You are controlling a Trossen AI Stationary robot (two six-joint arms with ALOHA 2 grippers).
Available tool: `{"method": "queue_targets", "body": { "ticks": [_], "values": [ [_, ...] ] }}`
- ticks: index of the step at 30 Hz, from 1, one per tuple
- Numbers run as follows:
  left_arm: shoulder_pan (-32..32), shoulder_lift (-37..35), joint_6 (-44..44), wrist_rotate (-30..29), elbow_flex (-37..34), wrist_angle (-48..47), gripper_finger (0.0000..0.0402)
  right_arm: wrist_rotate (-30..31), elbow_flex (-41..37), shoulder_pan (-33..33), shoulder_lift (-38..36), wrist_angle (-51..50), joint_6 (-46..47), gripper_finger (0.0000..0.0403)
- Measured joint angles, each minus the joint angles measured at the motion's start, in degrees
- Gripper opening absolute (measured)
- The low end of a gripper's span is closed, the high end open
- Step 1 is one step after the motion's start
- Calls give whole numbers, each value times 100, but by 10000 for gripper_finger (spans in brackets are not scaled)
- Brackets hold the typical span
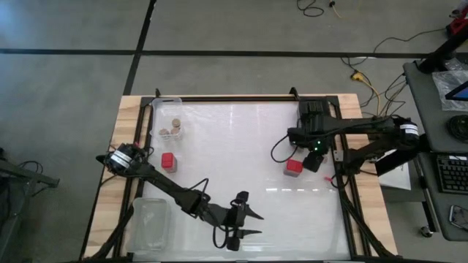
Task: Sort spices by type
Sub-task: Put the brown seasoning bottle into the transparent bin
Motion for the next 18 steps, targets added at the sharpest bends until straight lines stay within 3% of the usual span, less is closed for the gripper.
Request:
{"method": "queue_targets", "body": {
  "ticks": [6,11,18],
  "values": [
    [-10,-1,-51,-1,0,-4,182,-116,-511,0,514,1034,-117,89],
    [-72,-1,-33,-1,0,-52,182,26,-435,14,660,922,-159,73],
    [-83,-1,8,-1,0,-49,182,65,93,363,-36,187,216,113]
  ]
}}
